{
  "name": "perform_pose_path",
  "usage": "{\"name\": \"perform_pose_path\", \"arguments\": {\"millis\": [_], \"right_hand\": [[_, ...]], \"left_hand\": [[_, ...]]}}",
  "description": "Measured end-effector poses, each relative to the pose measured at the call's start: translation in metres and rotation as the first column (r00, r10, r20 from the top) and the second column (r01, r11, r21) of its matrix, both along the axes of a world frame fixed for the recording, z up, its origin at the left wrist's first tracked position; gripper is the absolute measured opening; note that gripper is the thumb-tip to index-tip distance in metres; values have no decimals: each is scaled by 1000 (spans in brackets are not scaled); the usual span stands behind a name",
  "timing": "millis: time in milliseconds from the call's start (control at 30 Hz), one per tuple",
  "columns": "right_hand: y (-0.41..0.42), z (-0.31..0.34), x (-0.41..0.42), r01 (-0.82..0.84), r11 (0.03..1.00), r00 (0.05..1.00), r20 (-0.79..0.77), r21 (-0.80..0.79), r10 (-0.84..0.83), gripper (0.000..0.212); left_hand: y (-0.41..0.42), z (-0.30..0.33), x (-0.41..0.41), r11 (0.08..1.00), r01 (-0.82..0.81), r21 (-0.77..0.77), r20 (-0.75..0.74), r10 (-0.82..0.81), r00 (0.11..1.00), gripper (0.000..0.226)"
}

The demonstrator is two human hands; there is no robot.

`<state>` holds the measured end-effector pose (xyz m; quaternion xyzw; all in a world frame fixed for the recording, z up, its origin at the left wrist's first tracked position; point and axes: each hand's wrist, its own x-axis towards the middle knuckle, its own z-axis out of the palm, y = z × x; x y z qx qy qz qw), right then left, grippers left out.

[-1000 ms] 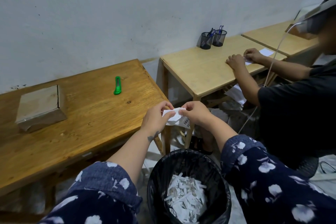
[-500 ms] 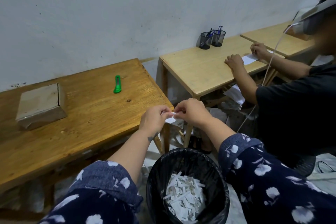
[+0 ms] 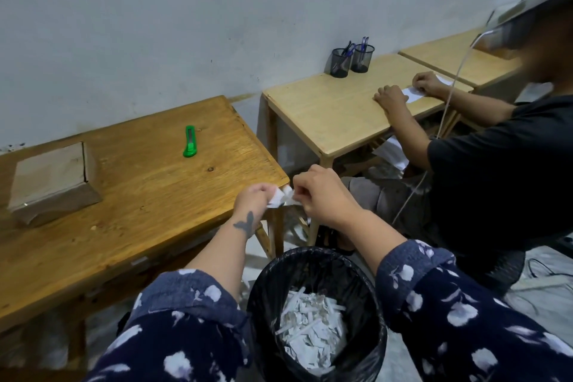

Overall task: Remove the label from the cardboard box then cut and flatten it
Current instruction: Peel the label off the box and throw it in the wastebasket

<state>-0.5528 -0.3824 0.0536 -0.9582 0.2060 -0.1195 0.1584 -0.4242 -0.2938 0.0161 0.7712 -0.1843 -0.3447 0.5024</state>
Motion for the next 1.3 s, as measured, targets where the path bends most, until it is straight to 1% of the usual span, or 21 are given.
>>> {"name": "perform_pose_path", "arguments": {"millis": [33, 100, 133, 167, 233, 300, 333, 367, 467, 533, 600, 667, 700, 767, 867, 933, 1000, 1100, 1200, 1233, 1300], "right_hand": [[1, -3, -6, 6, 1000, 1000, -7, 22, -5, 17], [-4, -11, -22, 55, 990, 997, -63, 129, -47, 14], [-9, -18, -31, 93, 979, 992, -95, 181, -77, 13], [-14, -24, -40, 135, 968, 985, -133, 210, -108, 11], [-20, -32, -51, 198, 945, 976, -144, 260, -165, 5], [-17, -34, -55, 213, 884, 976, -57, 416, -209, 3], [-15, -35, -54, 209, 841, 974, -31, 499, -224, 7], [-11, -37, -53, 212, 811, 970, -17, 545, -242, 11], [-9, -48, -52, 284, 762, 937, 0, 581, -350, 20], [-11, -54, -54, 334, 731, 920, -37, 595, -389, 25], [-11, -62, -55, 354, 705, 917, -82, 615, -389, 20], [-10, -70, -55, 372, 676, 904, -84, 637, -418, 11], [-9, -74, -55, 382, 664, 898, -89, 643, -430, 8], [-8, -85, -54, 412, 658, 890, -125, 630, -438, 8], [-8, -107, -57, 473, 673, 877, -233, 568, -420, 10], [-6, -127, -61, 497, 697, 868, -287, 516, -406, 15], [-1, -150, -66, 524, 682, 851, -335, 510, -404, 17], [10, -184, -74, 541, 640, 839, -394, 546, -374, 7], [23, -217, -79, 507, 636, 856, -424, 581, -295, 33], [27, -227, -80, 523, 608, 847, -443, 597, -295, 36], [34, -237, -82, 601, 475, 799, -472, 643, -373, 33]], "left_hand": [[2, -4, 1, 999, -51, 19, 1, 51, 999, 11], [7, -11, 6, 987, -163, 14, 12, 163, 987, 15], [9, -14, 7, 980, -201, 10, 35, 201, 979, 16], [9, -18, 8, 979, -203, 7, 72, 202, 977, 16], [5, -22, -1, 994, -104, 22, 130, 101, 986, 16], [-3, -29, -20, 999, 18, 36, 154, -23, 988, 15], [-7, -33, -32, 998, 58, 39, 157, -64, 986, 16], [-9, -35, -44, 995, 93, 46, 157, -100, 982, 16], [-15, -40, -68, 985, 170, 37, 116, -173, 978, 18], [-15, -42, -73, 984, 177, 14, 99, -177, 979, 18], [-15, -46, -73, 984, 178, 15, 130, -178, 975, 15], [-13, -52, -75, 986, 154, 58, 127, -160, 979, 23], [-13, -54, -77, 987, 138, 81, 97, -146, 985, 28], [-12, -62, -78, 984, 142, 104, 47, -147, 988, 25], [-8, -81, -79, 964, 199, 175, 47, -210, 977, 25], [-2, -100, -79, 954, 207, 215, 10, -214, 977, 22], [4, -123, -80, 943, 218, 252, -73, -206, 976, 25], [12, -155, -84, 941, 208, 268, -208, -154, 966, 31], [12, -182, -92, 948, 182, 262, -313, -95, 945, 38], [10, -191, -94, 950, 173, 261, -351, -74, 933, 40], [10, -200, -99, 952, 155, 264, -428, -28, 903, 45]]}}
